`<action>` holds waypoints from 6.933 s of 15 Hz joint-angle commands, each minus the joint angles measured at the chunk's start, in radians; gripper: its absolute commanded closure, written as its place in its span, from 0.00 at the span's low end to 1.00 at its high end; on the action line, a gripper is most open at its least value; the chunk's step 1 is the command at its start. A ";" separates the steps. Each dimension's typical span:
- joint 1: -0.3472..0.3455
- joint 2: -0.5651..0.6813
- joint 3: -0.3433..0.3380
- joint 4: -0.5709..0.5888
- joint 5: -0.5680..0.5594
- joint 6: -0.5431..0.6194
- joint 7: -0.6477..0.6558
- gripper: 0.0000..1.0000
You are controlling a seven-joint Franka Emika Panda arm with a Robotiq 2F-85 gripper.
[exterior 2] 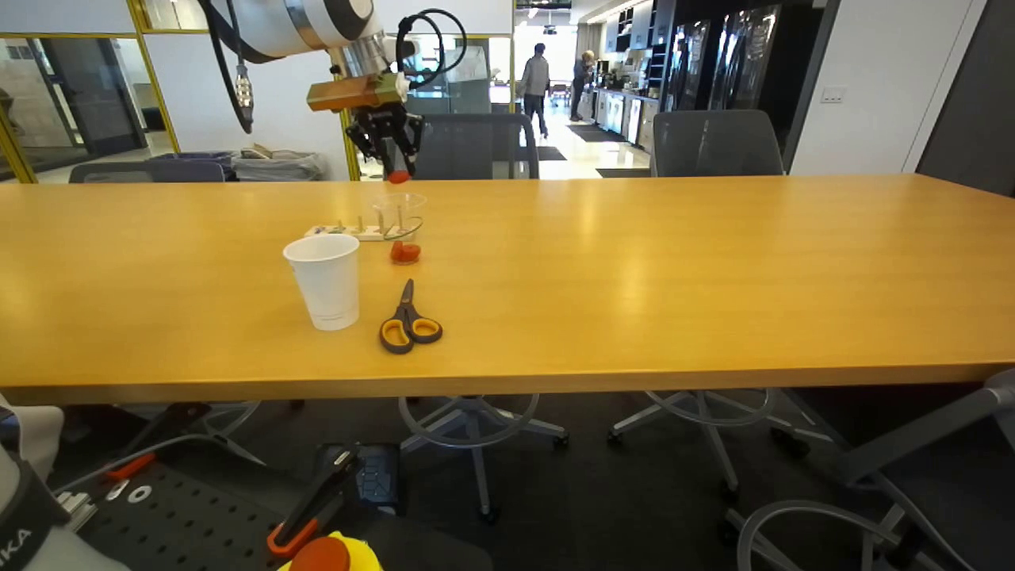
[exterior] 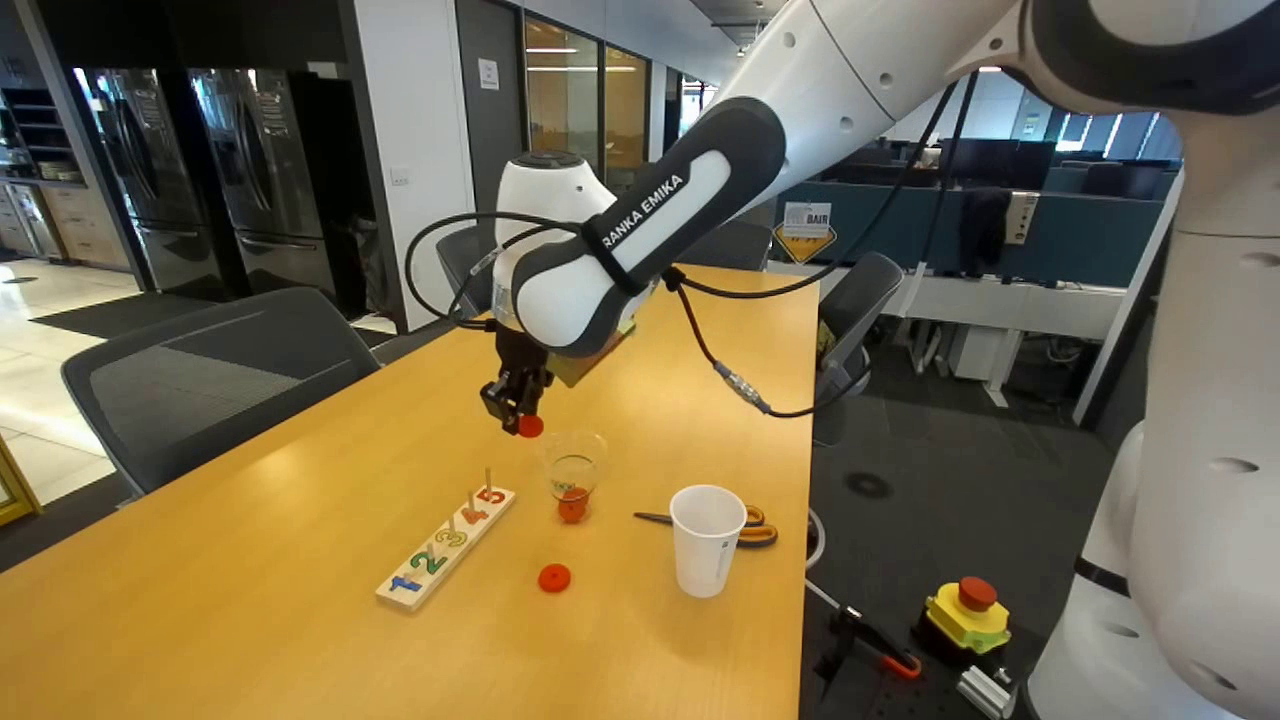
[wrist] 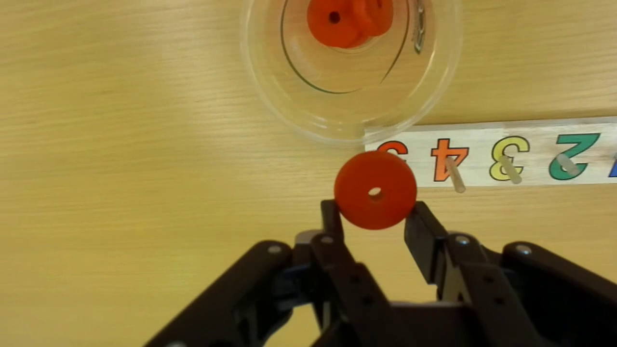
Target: Put the orange circles into the transparent cup then the blue circles into the white cup.
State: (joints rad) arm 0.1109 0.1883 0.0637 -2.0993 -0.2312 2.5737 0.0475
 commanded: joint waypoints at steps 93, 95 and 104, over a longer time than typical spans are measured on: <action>0.091 0.106 0.021 -0.131 0.243 -0.110 0.490 0.00; 0.091 0.102 0.020 -0.142 0.240 -0.089 0.482 0.25; 0.104 0.079 0.019 -0.153 0.223 -0.102 0.462 0.84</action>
State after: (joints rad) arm 0.2009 0.2993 0.0909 -2.2346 -0.0085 2.4804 0.5270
